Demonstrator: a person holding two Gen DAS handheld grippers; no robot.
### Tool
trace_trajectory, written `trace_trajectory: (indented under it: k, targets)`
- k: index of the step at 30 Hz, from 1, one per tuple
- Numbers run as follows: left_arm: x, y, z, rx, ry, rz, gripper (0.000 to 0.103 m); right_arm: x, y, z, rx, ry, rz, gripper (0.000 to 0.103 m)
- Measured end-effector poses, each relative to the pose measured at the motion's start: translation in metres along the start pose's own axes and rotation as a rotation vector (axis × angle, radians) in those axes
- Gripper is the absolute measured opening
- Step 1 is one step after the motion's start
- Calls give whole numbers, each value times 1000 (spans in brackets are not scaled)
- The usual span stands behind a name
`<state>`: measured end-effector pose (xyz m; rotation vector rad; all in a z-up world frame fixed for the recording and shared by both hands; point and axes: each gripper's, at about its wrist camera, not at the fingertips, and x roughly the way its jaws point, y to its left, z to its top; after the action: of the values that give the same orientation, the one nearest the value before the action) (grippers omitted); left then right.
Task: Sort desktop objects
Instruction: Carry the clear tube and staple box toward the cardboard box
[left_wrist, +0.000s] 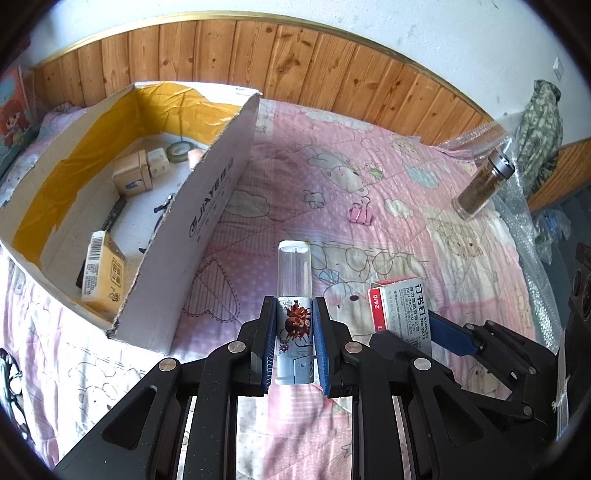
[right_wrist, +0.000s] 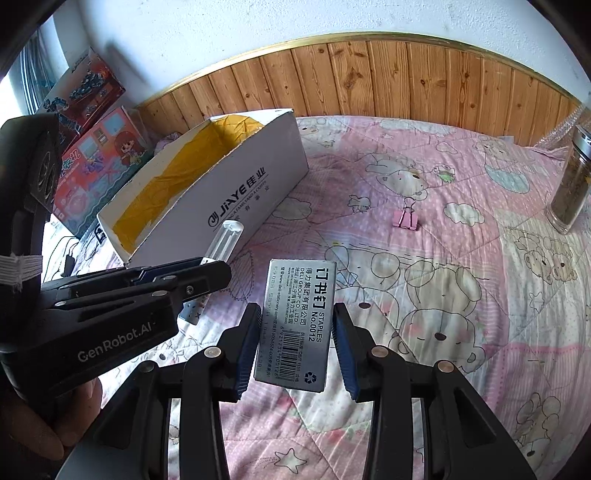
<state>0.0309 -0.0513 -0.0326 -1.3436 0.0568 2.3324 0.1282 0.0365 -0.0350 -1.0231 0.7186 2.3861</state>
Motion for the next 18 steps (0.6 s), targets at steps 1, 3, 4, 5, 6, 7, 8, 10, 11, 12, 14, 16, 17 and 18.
trace_trajectory:
  k: [1, 3, 4, 5, 6, 7, 8, 10, 11, 12, 14, 16, 17, 18]
  targets:
    - [-3, 1, 0, -2, -6, 3, 19, -1, 2, 1, -3, -2, 3, 41]
    - [-8, 5, 1, -9, -18, 16, 19, -2, 7, 3, -10, -7, 9, 41]
    - [-11, 7, 1, -9, -24, 20, 19, -3, 10, 4, -15, -10, 12, 41]
    - [-15, 9, 1, -14, -31, 22, 19, -4, 13, 6, -21, -12, 15, 41]
    - [-19, 12, 2, -20, -37, 23, 19, -5, 16, 8, -28, -15, 18, 41]
    - [-22, 15, 2, -27, -42, 23, 19, -6, 19, 9, -35, -18, 20, 41]
    - [-25, 18, 2, -34, -47, 23, 19, -8, 22, 11, -40, -20, 23, 41]
    - [-31, 24, 3, -49, -55, 24, 19, -10, 29, 14, -52, -25, 30, 41]
    - [-33, 28, 4, -59, -59, 23, 19, -11, 32, 15, -57, -27, 33, 41]
    - [-36, 31, 4, -66, -63, 22, 19, -11, 35, 16, -63, -28, 37, 41]
    - [-40, 36, 5, -78, -71, 25, 19, -12, 42, 18, -76, -29, 43, 41]
    - [-45, 42, 6, -92, -77, 21, 19, -13, 47, 19, -83, -27, 51, 41]
    - [-46, 45, 7, -95, -79, 21, 19, -13, 49, 20, -87, -28, 54, 41]
    - [-49, 47, 8, -99, -84, 21, 19, -13, 52, 21, -91, -29, 56, 41]
